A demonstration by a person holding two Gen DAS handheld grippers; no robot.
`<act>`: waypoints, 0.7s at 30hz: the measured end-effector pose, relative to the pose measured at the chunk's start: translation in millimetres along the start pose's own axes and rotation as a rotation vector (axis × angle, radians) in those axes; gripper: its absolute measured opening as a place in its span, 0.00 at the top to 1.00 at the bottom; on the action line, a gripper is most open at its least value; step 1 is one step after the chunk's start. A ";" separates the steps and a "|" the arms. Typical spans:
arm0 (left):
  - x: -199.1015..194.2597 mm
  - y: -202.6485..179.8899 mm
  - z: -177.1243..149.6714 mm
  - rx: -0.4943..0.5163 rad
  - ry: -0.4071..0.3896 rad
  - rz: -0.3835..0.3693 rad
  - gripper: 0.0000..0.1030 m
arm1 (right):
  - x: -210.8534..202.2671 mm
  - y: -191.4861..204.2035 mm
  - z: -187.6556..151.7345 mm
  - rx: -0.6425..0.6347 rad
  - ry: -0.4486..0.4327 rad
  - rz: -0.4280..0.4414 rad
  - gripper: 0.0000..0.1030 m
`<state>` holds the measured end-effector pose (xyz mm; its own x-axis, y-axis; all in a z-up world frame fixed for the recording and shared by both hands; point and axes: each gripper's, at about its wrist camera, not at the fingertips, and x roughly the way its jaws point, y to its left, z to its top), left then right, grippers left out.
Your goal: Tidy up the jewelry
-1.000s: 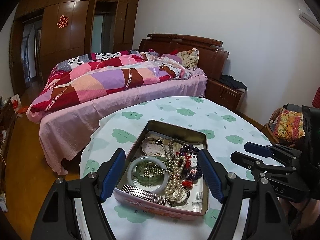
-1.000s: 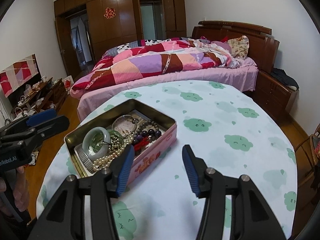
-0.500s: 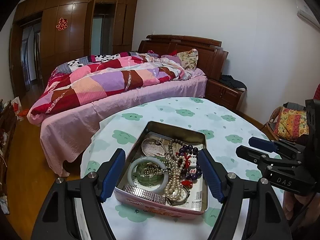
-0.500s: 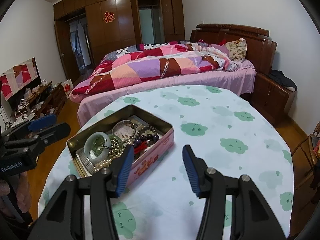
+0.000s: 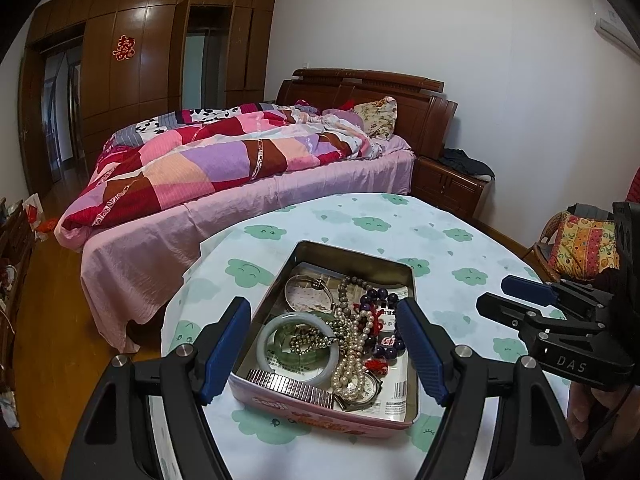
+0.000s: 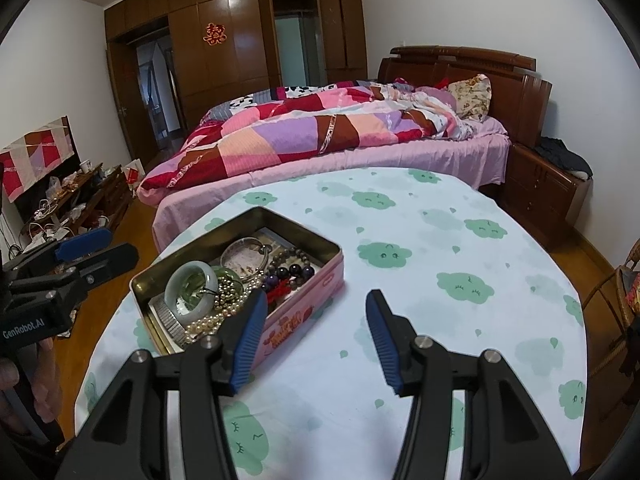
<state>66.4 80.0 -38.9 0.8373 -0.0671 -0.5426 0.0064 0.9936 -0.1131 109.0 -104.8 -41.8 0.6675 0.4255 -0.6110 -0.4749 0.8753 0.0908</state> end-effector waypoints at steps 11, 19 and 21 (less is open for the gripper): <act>1.7 3.8 -0.2 0.002 0.010 0.010 0.27 | 0.1 0.4 -1.9 0.001 -0.003 -0.003 0.46; 2.0 0.7 0.2 0.011 0.005 0.045 0.18 | 0.1 0.1 -2.0 0.002 -0.002 -0.002 0.46; 2.0 0.8 0.6 0.010 0.001 0.058 0.11 | 0.1 0.1 -2.0 0.002 -0.002 -0.002 0.46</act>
<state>68.4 80.7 -39.6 0.8356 -0.0094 -0.5492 -0.0367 0.9967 -0.0729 107.8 -105.1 -43.5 0.6693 0.4243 -0.6100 -0.4726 0.8765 0.0911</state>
